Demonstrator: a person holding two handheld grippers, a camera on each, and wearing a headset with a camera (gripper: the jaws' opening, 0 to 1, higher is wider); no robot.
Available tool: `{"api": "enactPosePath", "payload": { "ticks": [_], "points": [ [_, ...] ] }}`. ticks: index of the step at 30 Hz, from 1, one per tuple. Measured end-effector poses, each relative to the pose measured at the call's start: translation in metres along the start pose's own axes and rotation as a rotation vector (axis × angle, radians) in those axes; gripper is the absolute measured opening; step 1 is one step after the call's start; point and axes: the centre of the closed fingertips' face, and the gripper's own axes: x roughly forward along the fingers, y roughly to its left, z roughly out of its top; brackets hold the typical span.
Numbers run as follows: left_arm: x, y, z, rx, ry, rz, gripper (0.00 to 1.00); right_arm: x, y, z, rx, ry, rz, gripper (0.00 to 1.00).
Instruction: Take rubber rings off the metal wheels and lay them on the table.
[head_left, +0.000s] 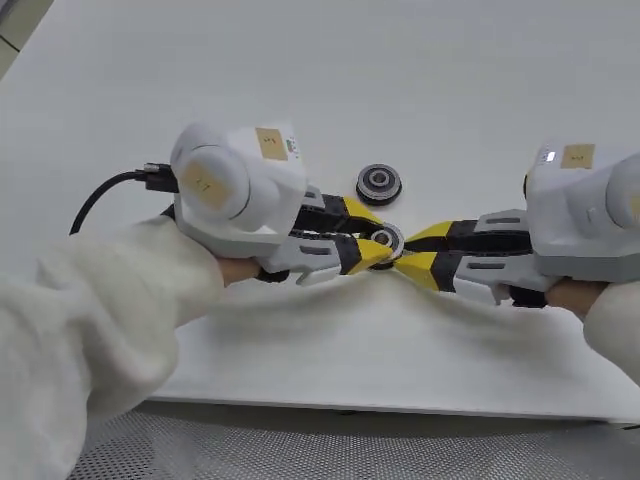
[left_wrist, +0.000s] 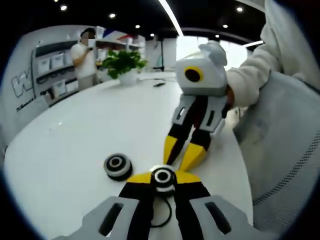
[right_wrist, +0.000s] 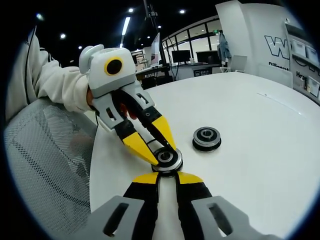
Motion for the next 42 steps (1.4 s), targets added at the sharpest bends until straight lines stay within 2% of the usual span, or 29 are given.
{"api": "enactPosePath", "payload": {
  "ticks": [2,6,8,10,15,19,28,31,32,39,42],
  "points": [
    [0.0007,0.0006,0.0,0.028,-0.003,0.004,0.15,0.0001,0.0008,0.0,-0.01,0.002,0.0,0.08],
    [-0.0002,-0.0004,-0.0005,0.018,-0.004,0.004,0.15,-0.0001,0.001,-0.0004,-0.025,0.008,-0.004,0.07],
    [-0.0007,-0.0011,-0.0009,0.017,-0.006,0.001,0.15,-0.0005,-0.0007,-0.0012,-0.055,0.016,-0.014,0.02],
    [-0.0012,-0.0014,-0.0012,0.018,-0.008,0.001,0.15,-0.0007,-0.0001,-0.0012,-0.037,0.015,-0.014,0.02],
    [-0.0025,-0.0014,-0.0019,0.015,-0.018,0.0,0.15,-0.0017,-0.0006,-0.0015,-0.044,0.019,-0.025,0.0],
    [-0.0041,-0.0028,-0.0021,0.02,-0.022,-0.004,0.14,-0.0026,-0.0006,-0.0023,-0.014,0.017,-0.027,0.0],
    [-0.0066,-0.0032,-0.0031,0.024,-0.029,-0.007,0.14,-0.0058,-0.0032,-0.0024,0.127,-0.017,-0.027,0.0],
    [-0.0073,-0.0036,-0.003,0.022,-0.031,-0.008,0.14,-0.008,-0.0051,0.0016,0.202,-0.057,-0.027,0.0],
    [-0.0076,-0.0032,-0.0034,0.022,-0.031,-0.008,0.14,-0.0089,-0.0057,0.0002,0.223,-0.051,-0.028,0.0],
    [-0.0079,-0.0042,-0.0029,0.023,-0.03,-0.007,0.14,-0.0085,-0.0043,0.0004,0.279,-0.069,-0.023,0.0],
    [-0.0082,-0.0044,-0.0034,0.024,-0.029,-0.008,0.14,-0.0092,-0.0038,0.0002,0.337,-0.089,-0.011,0.0]
  ]
}}
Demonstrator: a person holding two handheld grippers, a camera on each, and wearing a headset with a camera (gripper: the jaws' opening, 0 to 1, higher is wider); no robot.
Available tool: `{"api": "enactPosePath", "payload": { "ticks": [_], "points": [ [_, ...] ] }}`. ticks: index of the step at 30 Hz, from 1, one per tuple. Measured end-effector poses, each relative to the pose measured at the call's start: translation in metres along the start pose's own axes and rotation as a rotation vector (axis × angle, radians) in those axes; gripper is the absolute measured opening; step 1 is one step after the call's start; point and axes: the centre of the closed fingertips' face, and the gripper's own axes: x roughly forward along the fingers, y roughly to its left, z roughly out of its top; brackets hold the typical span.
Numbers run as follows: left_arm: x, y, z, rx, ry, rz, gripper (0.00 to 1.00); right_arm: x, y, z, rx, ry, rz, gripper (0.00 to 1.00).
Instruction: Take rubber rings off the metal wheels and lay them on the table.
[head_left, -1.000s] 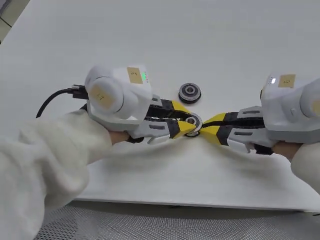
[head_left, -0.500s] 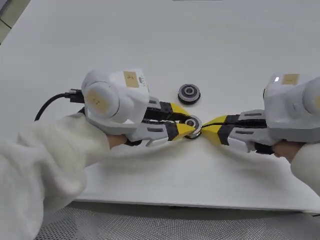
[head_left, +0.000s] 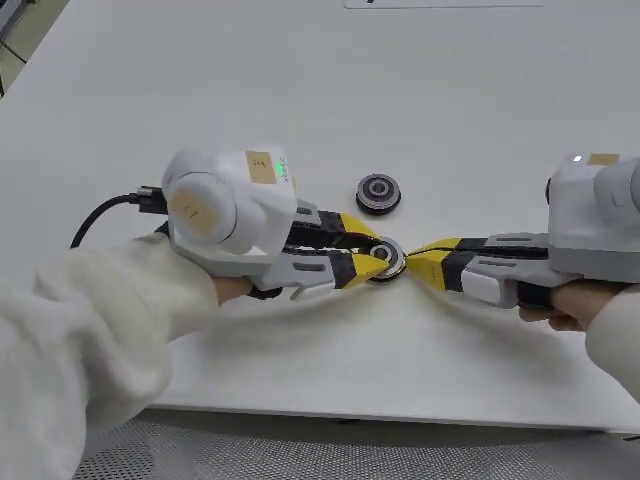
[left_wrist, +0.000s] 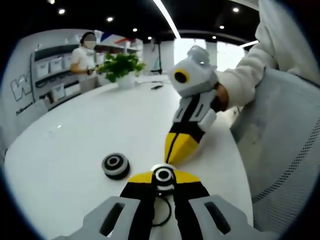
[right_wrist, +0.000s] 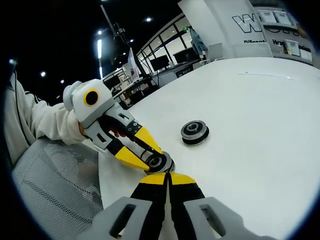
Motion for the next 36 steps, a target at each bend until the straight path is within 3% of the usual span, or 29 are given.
{"api": "enactPosePath", "payload": {
  "ticks": [5,11,25,36],
  "points": [
    [0.0,0.002,-0.002,-0.002,-0.001,0.001,0.14,-0.002,0.0,0.004,0.097,-0.043,0.021,0.0],
    [0.0,0.001,-0.002,-0.011,-0.007,0.001,0.14,-0.003,0.002,0.006,0.142,-0.061,0.037,0.0],
    [0.002,-0.001,0.0,-0.006,-0.014,0.008,0.14,-0.003,0.006,0.01,0.16,-0.059,0.04,0.0],
    [0.002,0.002,-0.002,-0.008,-0.013,0.009,0.14,-0.002,0.008,0.013,0.131,-0.05,0.037,0.0]
  ]
}}
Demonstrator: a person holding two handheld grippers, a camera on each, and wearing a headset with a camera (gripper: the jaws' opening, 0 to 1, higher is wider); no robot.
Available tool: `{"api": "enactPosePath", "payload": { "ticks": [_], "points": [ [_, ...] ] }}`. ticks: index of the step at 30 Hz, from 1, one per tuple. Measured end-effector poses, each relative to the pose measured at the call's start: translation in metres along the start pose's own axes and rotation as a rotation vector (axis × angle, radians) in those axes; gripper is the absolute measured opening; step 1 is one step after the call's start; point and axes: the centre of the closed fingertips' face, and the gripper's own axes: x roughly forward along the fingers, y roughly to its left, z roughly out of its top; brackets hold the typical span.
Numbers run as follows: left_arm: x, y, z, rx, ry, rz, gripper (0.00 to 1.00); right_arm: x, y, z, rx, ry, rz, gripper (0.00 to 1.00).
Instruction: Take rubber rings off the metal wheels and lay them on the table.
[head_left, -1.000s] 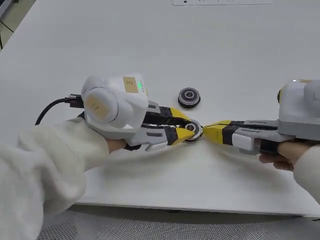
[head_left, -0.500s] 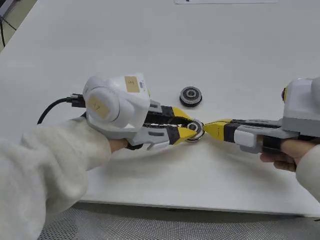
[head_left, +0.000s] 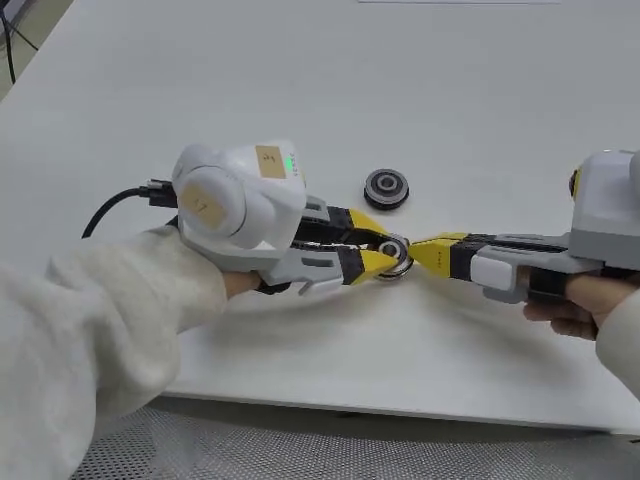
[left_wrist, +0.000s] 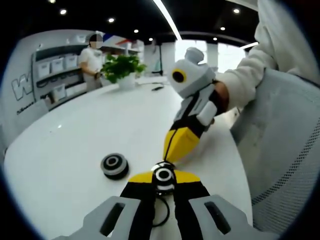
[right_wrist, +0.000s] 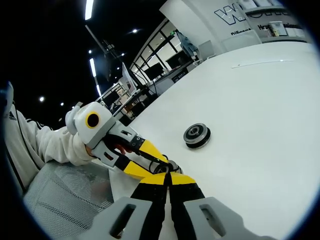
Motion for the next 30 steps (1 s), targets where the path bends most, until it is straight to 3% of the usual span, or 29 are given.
{"api": "enactPosePath", "payload": {
  "ticks": [30],
  "points": [
    [0.001,-0.0037,0.004,0.006,-0.002,0.005,0.14,0.001,0.0056,0.0029,-0.019,-0.004,0.019,0.0]
  ]
}}
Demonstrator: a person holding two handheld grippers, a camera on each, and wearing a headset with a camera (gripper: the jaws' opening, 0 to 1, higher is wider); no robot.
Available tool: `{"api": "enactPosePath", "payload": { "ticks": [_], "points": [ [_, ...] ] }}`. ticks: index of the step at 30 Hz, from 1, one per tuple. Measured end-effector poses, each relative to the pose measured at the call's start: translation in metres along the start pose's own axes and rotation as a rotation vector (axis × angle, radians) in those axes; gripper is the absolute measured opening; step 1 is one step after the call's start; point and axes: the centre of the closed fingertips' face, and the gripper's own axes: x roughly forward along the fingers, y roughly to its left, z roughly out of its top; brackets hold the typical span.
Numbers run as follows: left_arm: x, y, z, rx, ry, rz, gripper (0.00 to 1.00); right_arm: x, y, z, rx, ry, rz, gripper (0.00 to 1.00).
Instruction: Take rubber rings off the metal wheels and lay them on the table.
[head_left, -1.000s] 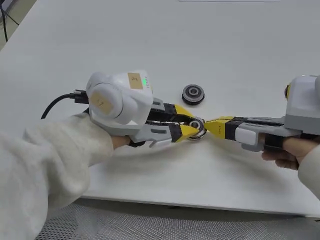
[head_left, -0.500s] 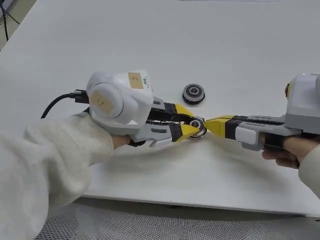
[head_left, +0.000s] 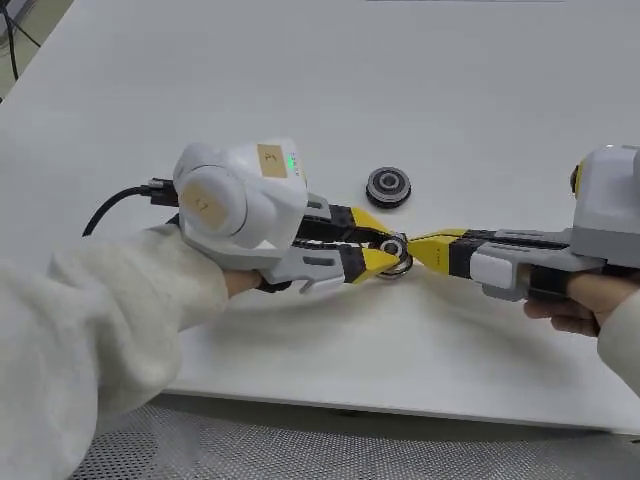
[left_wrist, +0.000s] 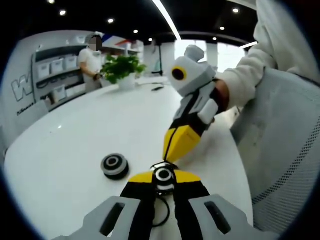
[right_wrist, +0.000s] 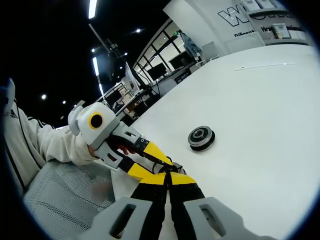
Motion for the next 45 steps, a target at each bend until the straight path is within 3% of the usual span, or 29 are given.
{"api": "enactPosePath", "payload": {
  "ticks": [10,11,13,15,27,32,41,45],
  "points": [
    [0.0,0.0,0.0,-0.001,-0.004,0.001,0.14,0.001,0.004,0.002,-0.01,-0.003,0.016,0.0],
    [0.0,0.0,0.0,-0.001,-0.005,0.001,0.14,0.001,0.006,0.002,-0.008,-0.006,0.024,0.0],
    [0.0,0.0,0.0,-0.001,-0.005,0.002,0.14,0.002,0.022,0.013,0.017,-0.056,0.099,0.0],
    [0.0,0.001,-0.001,-0.001,-0.005,0.003,0.14,0.003,0.014,0.012,-0.057,-0.026,0.052,0.0],
    [0.0,0.001,0.0,-0.015,-0.006,0.015,0.14,-0.002,-0.004,0.005,0.03,-0.023,-0.003,0.0],
    [0.003,0.001,0.002,-0.013,0.025,0.016,0.14,-0.002,-0.007,0.002,0.057,-0.017,-0.009,0.0],
    [-0.001,0.0,0.02,0.029,0.002,0.004,0.24,-0.008,-0.009,0.009,0.068,-0.037,-0.017,0.0],
    [-0.006,-0.001,0.031,0.042,-0.011,0.002,0.37,-0.013,-0.009,0.013,0.066,-0.05,-0.025,0.0]
  ]
}}
